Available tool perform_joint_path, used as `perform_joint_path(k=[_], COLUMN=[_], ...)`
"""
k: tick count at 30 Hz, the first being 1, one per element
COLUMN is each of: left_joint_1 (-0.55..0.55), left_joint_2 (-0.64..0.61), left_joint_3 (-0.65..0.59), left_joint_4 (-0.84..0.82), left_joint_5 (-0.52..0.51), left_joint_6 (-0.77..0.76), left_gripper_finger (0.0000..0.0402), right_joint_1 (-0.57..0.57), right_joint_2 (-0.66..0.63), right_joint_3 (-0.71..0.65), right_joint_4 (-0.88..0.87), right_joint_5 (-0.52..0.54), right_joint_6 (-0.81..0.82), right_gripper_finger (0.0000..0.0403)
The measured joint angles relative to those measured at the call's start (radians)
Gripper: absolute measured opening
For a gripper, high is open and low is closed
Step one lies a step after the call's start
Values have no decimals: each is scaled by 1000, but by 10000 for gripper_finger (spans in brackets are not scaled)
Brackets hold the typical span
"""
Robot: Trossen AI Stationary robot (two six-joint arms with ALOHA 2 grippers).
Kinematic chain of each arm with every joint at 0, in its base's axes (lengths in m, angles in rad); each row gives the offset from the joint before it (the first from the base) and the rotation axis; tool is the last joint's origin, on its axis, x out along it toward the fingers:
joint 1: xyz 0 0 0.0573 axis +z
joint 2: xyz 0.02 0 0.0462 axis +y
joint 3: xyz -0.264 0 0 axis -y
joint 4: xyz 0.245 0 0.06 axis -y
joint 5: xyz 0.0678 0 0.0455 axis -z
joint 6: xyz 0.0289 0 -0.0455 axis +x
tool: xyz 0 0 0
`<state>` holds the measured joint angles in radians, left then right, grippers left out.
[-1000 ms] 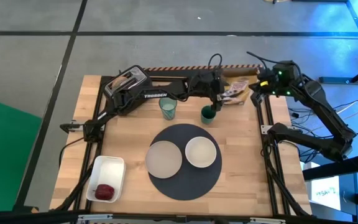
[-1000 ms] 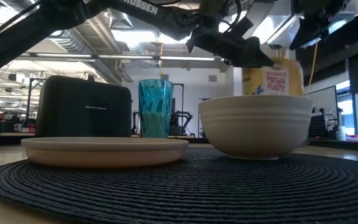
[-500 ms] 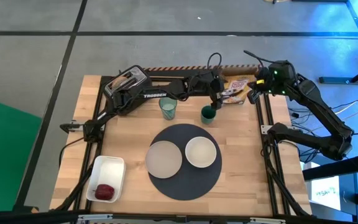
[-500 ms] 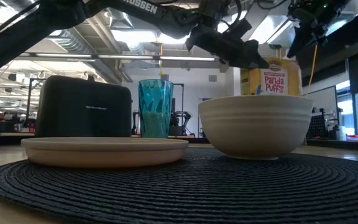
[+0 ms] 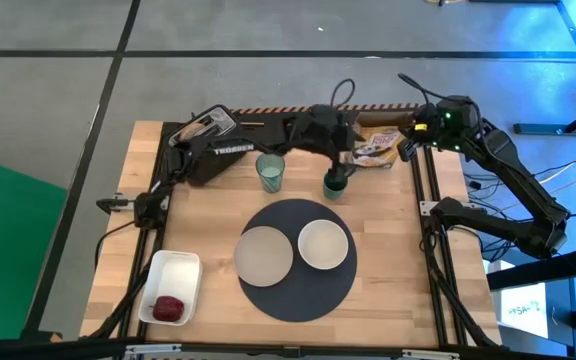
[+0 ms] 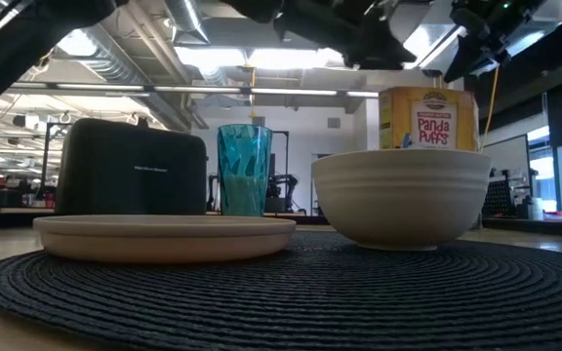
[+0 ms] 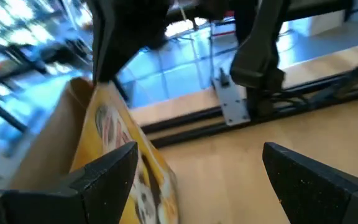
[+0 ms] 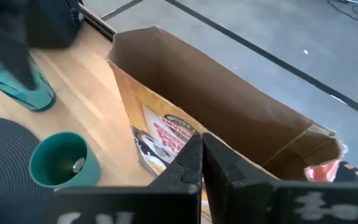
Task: Arrange a breakfast setting
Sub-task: Pour the cereals from the cereal box into the white bowl
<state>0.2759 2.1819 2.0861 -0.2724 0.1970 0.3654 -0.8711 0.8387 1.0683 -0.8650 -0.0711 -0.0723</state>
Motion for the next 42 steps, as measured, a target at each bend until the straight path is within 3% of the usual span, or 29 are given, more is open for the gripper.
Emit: perform_joint_path(k=[7,10,18,24,34,42], left_joint_1=[140,174,180,172,177,148], left_joint_2=[1,5,5,13,182,273], left_joint_3=[-1,-1,-1,-7,-19,-18], left_joint_4=[-141,-128,-46,-51,170,346], left_joint_5=[237,216,40,109,47,104], left_joint_6=[-70,-76,-232,-171,-255,-302], left_gripper_finger=[341,341,341,341,341,341], right_joint_1=[0,0,0,0,0,0], right_joint_2=[0,0,1,1,0,0], right_joint_3=[0,0,0,0,0,0], right_joint_4=[0,0,10,10,10,10], right_joint_5=[-26,-26,-16,-16,-21,-34], right_joint_6=[28,51,72,100,146,172], right_gripper_finger=[1,1,1,1,1,1])
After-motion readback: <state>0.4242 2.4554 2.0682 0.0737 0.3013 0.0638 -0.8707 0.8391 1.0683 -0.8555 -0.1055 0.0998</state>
